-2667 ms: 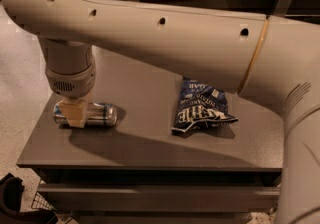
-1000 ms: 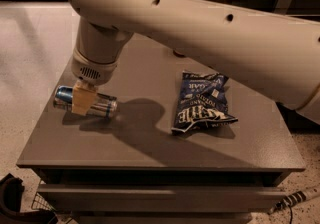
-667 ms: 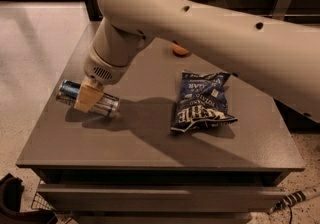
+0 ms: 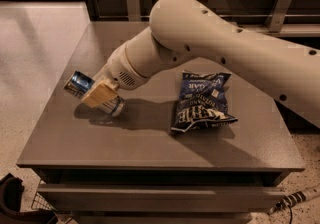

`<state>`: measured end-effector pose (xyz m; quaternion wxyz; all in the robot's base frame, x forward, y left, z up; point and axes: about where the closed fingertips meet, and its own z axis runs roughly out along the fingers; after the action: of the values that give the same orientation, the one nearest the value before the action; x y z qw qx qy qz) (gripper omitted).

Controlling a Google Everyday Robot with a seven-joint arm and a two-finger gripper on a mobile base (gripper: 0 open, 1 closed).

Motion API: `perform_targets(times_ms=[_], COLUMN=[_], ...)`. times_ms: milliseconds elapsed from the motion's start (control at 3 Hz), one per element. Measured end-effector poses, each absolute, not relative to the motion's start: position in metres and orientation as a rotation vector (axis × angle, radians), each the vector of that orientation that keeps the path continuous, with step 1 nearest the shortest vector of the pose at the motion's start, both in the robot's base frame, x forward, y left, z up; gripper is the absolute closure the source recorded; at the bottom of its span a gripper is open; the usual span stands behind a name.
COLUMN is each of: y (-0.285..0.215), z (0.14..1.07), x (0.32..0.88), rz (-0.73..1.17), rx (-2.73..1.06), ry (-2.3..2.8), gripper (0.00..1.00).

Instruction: Place redbull can upright

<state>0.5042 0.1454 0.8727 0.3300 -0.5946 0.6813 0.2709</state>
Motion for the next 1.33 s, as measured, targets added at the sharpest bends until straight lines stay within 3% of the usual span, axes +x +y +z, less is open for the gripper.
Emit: perform_targets(times_ms=[667, 1333], y=[0.119, 0.124], z=[0.907, 0.916], x=[0.517, 0.52], rz=[0.78, 0.866], rx=[-1.369, -1.248], ry=[1.653, 1.585], gripper=[1.0, 1.0])
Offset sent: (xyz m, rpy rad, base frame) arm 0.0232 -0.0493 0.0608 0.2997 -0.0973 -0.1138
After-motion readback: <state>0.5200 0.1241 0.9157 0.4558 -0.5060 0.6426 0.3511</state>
